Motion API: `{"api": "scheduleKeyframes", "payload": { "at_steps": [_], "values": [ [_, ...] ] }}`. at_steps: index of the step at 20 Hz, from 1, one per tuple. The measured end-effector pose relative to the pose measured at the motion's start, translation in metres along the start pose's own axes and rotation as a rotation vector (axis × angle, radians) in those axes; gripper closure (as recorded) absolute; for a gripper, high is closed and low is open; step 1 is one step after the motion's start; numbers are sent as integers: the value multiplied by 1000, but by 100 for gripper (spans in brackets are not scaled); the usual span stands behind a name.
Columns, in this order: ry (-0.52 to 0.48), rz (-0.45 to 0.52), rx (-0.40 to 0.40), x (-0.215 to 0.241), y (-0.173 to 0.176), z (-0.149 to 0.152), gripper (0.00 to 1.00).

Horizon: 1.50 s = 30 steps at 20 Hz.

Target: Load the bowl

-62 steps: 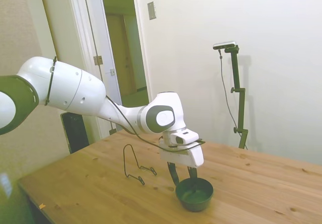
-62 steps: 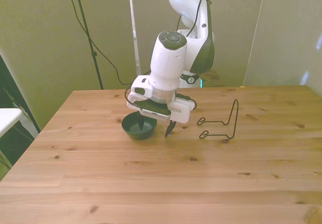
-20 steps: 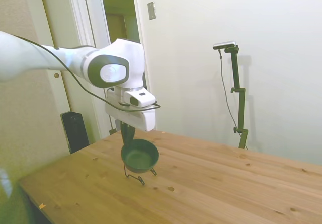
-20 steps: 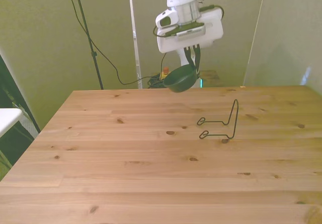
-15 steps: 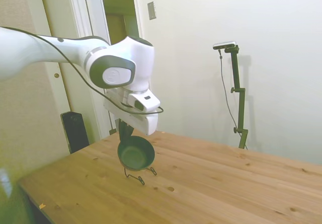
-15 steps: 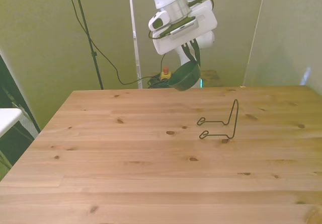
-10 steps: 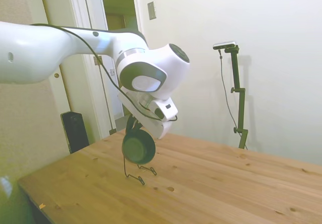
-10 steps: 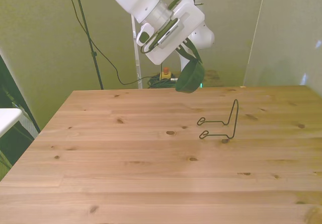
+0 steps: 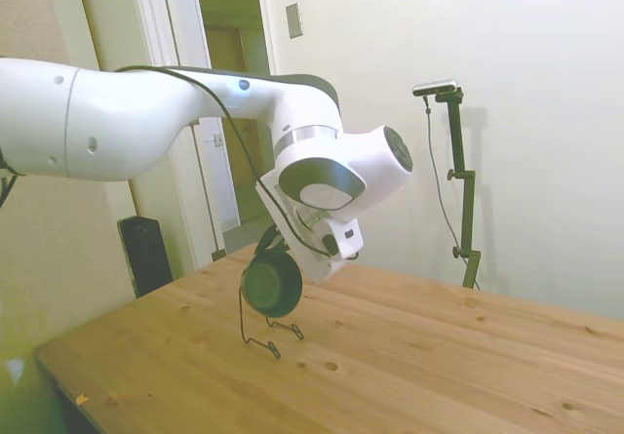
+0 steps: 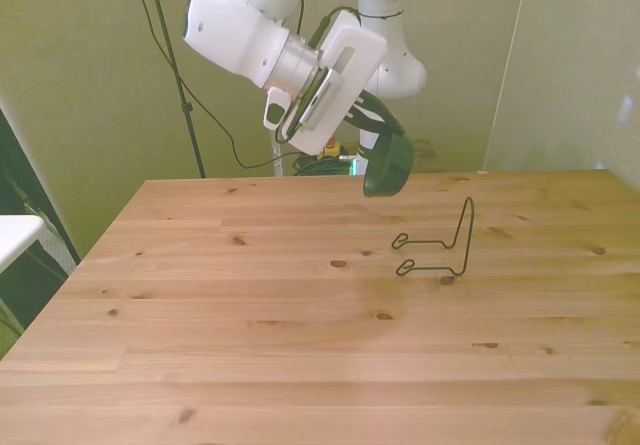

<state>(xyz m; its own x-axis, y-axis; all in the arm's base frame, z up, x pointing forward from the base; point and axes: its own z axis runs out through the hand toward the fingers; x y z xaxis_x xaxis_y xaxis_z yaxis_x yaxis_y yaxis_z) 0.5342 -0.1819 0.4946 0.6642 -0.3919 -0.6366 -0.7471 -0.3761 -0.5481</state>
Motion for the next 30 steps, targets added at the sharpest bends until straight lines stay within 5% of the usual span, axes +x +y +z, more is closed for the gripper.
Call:
{"api": "scheduleKeyframes", "payload": {
  "at_steps": [9, 19, 24, 30],
  "values": [
    [-32, 10, -9, 6, -18, 35, 100],
    [-69, 54, 27, 28, 10, 70, 100],
    [-75, 53, 64, 38, 31, 68, 100],
    [-42, -6, 63, 25, 16, 67, 100]
  ]
}}
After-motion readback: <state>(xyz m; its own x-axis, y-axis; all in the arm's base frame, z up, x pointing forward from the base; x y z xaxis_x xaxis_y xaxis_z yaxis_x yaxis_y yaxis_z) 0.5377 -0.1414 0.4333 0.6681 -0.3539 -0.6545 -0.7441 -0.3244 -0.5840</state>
